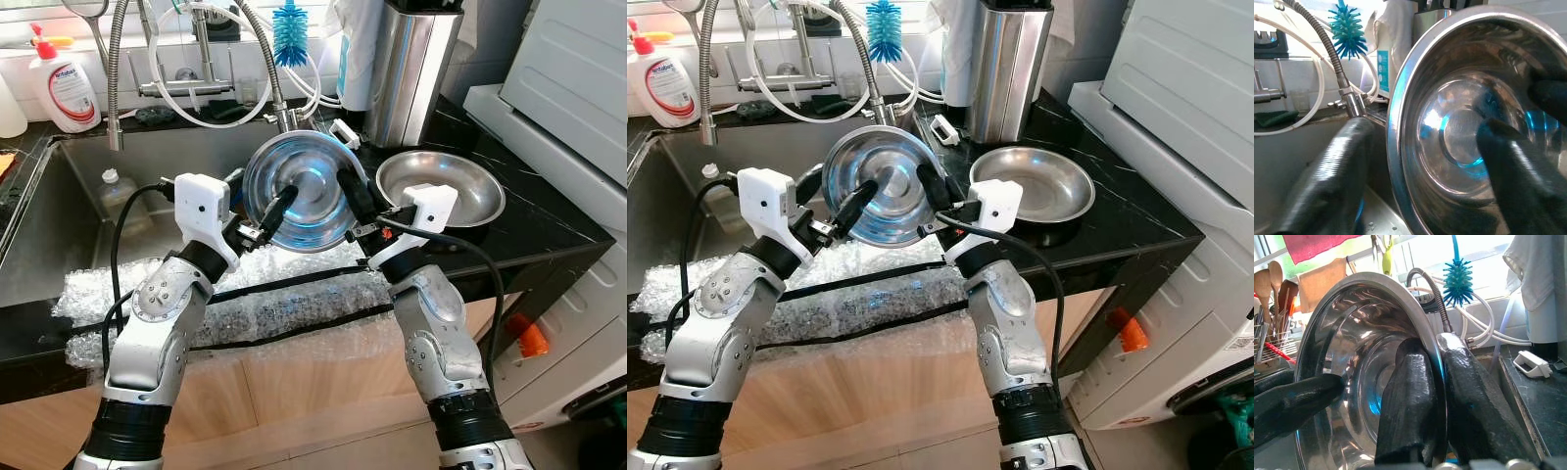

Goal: Kitchen organization

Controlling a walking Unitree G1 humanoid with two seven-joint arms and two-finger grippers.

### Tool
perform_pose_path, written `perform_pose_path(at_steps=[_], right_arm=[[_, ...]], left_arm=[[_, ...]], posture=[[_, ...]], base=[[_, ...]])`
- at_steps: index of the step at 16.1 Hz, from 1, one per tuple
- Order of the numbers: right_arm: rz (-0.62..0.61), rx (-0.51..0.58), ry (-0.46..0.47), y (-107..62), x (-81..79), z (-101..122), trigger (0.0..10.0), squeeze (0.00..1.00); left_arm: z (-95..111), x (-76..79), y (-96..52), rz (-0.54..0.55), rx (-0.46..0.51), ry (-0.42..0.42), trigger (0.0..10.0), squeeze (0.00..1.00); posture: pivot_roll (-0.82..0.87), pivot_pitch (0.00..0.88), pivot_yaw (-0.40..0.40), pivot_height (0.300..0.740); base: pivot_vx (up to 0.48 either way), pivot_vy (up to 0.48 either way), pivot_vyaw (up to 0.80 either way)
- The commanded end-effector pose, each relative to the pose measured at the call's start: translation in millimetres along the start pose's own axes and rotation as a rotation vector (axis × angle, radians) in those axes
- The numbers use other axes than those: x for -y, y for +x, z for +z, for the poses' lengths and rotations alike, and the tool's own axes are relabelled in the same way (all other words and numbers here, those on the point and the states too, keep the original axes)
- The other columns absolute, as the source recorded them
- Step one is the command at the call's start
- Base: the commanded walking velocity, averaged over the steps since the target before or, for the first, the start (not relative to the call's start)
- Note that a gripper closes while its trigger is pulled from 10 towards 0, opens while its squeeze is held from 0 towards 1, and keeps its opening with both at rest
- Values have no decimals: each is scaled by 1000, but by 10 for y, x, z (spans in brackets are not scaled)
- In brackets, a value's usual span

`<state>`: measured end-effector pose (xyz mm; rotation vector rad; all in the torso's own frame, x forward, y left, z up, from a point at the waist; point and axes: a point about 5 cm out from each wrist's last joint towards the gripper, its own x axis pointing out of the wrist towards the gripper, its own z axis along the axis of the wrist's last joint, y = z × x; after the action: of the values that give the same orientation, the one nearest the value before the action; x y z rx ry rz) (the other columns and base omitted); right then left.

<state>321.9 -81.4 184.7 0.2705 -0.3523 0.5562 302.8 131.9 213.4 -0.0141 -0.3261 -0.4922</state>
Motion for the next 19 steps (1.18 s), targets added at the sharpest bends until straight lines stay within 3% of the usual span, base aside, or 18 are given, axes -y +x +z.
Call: perform_pose_path(at_steps=[1, 19], right_arm=[[19, 19, -13, 12, -29, 35, 10000, 0], [17, 23, -36, 28, -15, 54, 10000, 0]], left_arm=[[4, 2, 6, 1, -5, -2, 0, 0], [43, -16, 18, 12, 15, -24, 0, 0]], posture=[[49, 0, -20, 740], [54, 0, -17, 740]], base=[[0, 0, 0], [0, 0, 0]])
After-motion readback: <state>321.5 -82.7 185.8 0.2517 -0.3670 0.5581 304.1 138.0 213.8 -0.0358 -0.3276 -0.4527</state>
